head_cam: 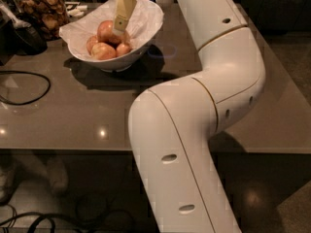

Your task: Pick apple from white bowl

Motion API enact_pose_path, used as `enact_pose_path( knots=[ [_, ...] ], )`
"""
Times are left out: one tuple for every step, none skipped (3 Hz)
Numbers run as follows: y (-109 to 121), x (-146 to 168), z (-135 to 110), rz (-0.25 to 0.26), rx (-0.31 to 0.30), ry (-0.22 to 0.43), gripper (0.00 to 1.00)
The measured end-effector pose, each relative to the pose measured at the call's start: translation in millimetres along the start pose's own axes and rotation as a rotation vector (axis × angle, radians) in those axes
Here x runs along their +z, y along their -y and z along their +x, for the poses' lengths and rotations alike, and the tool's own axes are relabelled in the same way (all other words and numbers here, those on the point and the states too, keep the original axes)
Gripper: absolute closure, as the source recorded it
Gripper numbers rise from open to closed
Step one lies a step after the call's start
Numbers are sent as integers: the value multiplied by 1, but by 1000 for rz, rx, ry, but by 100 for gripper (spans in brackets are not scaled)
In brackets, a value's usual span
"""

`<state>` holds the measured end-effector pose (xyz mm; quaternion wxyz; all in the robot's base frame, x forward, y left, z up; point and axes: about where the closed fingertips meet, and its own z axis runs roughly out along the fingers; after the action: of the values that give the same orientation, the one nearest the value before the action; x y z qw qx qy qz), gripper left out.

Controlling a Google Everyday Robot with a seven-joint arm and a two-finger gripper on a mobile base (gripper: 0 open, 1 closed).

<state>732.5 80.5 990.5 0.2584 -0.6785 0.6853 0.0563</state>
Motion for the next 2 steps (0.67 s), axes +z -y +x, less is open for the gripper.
enact_pose_path(
  knots=[
    [-2, 10, -9, -13, -15, -2, 15],
    [-2, 19, -11, -23, -13, -9, 19]
  ],
)
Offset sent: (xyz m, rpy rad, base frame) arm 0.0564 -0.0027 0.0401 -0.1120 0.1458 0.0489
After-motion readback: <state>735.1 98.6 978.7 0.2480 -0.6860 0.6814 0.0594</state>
